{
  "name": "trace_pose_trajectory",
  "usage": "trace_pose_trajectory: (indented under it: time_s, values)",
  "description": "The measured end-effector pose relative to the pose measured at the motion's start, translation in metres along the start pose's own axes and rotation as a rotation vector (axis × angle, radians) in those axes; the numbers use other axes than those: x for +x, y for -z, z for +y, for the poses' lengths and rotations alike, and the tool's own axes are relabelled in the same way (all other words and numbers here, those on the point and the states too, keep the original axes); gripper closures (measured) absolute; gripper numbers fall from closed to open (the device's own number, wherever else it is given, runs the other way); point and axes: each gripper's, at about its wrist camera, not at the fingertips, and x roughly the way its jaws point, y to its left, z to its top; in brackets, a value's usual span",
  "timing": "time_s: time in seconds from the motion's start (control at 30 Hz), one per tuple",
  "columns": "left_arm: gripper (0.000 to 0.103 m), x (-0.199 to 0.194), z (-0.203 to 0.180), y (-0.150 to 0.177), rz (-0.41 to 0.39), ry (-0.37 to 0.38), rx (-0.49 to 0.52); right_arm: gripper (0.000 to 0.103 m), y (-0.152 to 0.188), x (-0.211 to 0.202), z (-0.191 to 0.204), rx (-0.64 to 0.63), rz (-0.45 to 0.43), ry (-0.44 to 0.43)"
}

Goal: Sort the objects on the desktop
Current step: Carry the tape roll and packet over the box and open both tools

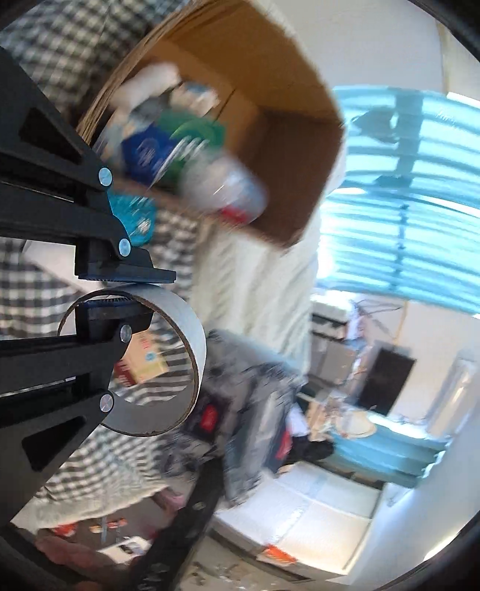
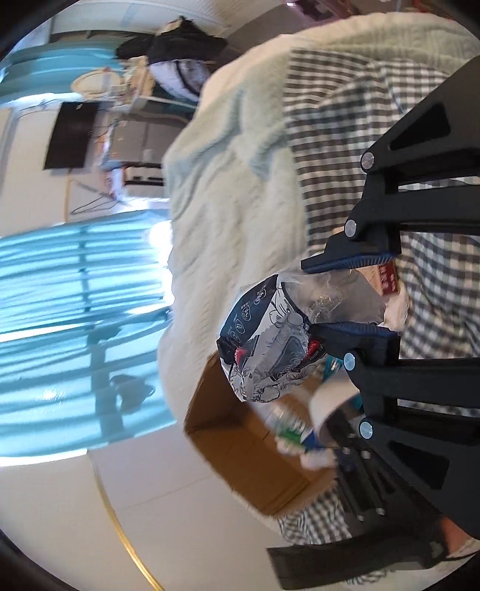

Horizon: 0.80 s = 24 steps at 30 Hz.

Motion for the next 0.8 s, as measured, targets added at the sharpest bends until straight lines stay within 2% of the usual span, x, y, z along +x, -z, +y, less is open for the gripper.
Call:
trace_pose_trajectory:
  time_s: [0.13, 0.23, 0.4, 0.63, 0.67, 0.77, 0.8]
  values:
    - [0.096, -0.022, 0.032, -0.027, -0.054, -0.052, -0.015, 0.079, -0.017, -0.01, 0.034, -0.043, -0.031, -0.039]
    - [0.096, -0.029, 0.065, -0.044, -0.078, -0.114, -0.037, 0.079, -0.028, 0.007, 0.061, -0.068, -0.017, -0.067]
    - [0.096, -0.026, 0.122, -0.054, -0.093, -0.193, -0.094, 0.078, -0.037, 0.062, 0.107, -0.091, 0.04, -0.13]
    - [0.096, 0.004, 0.167, -0.048, -0.069, -0.231, -0.136, 0.077, -0.041, 0.141, 0.145, -0.1, 0.109, -0.182]
    - [0.096, 0.009, 0.171, -0.047, -0.063, -0.23, -0.139, 0.074, -0.04, 0.148, 0.147, -0.093, 0.112, -0.185]
    - [0.091, 0.017, 0.174, -0.039, -0.041, -0.237, -0.135, 0.036, -0.04, 0.157, 0.147, -0.081, 0.1, -0.178]
    - [0.08, 0.019, 0.175, -0.039, -0.027, -0.242, -0.136, 0.032, -0.038, 0.154, 0.146, -0.075, 0.084, -0.169]
